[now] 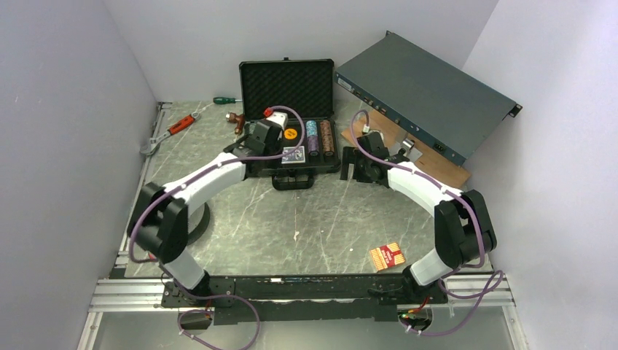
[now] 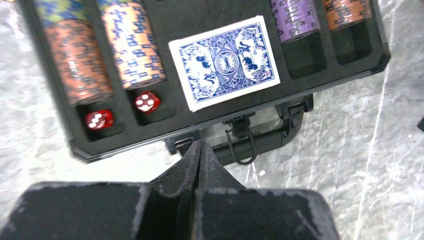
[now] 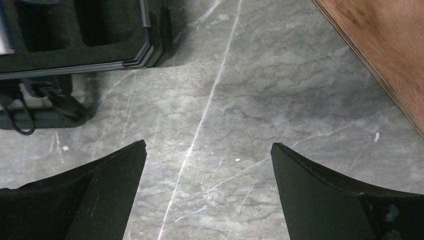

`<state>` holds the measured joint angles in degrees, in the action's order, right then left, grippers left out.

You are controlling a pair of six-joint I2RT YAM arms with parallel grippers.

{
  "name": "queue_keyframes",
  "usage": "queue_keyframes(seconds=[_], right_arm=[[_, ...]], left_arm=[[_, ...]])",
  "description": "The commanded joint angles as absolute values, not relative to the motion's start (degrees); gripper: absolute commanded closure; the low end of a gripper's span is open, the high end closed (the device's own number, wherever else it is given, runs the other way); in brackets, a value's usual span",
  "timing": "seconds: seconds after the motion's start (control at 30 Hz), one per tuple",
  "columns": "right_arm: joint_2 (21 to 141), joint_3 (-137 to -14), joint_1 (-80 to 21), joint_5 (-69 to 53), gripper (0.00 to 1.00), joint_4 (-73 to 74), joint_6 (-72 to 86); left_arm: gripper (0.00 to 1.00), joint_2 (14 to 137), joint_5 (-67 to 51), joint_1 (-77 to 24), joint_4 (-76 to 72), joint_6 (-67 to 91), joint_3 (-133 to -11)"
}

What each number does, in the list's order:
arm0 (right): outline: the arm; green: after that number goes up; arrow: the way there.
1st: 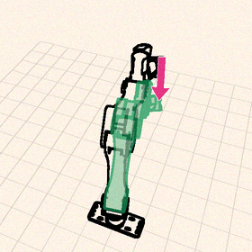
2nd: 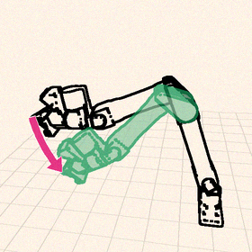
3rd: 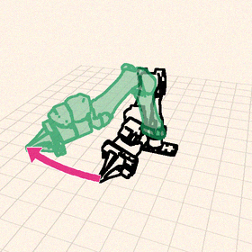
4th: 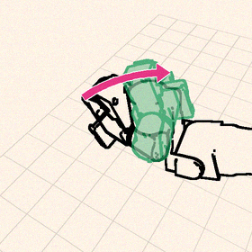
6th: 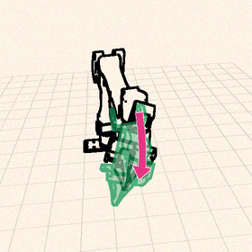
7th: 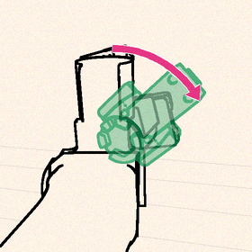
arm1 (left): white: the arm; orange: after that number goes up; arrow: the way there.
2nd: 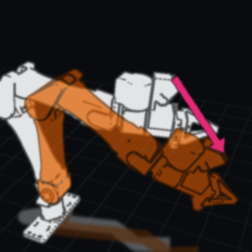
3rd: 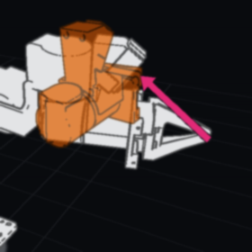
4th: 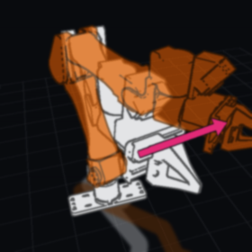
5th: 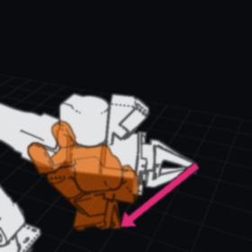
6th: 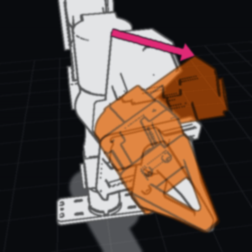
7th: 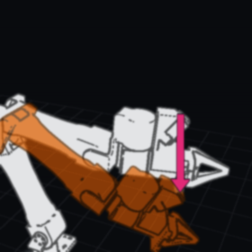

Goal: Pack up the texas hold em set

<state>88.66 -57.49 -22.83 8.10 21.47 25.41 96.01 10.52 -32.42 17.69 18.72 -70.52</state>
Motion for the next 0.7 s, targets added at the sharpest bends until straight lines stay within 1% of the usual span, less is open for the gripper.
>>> queue_keyframes(seconds=[0.0, 0.1, 0.27, 0.3, 0.4, 0.47, 0.57, 0.67], right_arm=[[84.36, -56.22, -22.59, 5.23, 0.00, 16.29, 23.55], [83.28, -55.21, -22.59, 3.80, 0.00, 14.49, 22.89], [82.87, -53.92, -22.62, 3.47, 0.00, 13.52, 22.49], [82.90, -53.88, -22.71, 3.59, 0.00, 13.96, 22.62], [82.65, -54.34, -23.01, 5.02, 0.00, 17.30, 23.90], [81.70, -54.53, -23.43, 6.99, 0.00, 20.46, 25.44], [79.91, -54.67, -24.30, 10.16, 0.00, 26.02, 28.78], [77.81, -54.14, -25.46, 11.88, 0.00, 31.07, 32.65]], left_arm=[[0.96, 86.53, 14.20, -32.34, 23.76, 13.84, -69.84], [0.92, 80.90, 13.54, -32.29, 27.03, 13.27, -68.97], [0.82, 72.22, 13.44, -32.30, 34.57, 8.97, -68.24], [0.79, 70.12, 13.83, -32.26, 35.04, 8.25, -67.16], [0.64, 63.97, 13.01, -32.16, 34.57, 6.23, -62.40], [0.57, 60.39, 13.40, -32.17, 33.23, 5.14, -58.68], [0.52, 56.15, 14.71, -32.17, 30.83, 4.62, -53.72], [0.45, 54.34, 14.03, -32.17, 29.58, 4.66, -51.67]])
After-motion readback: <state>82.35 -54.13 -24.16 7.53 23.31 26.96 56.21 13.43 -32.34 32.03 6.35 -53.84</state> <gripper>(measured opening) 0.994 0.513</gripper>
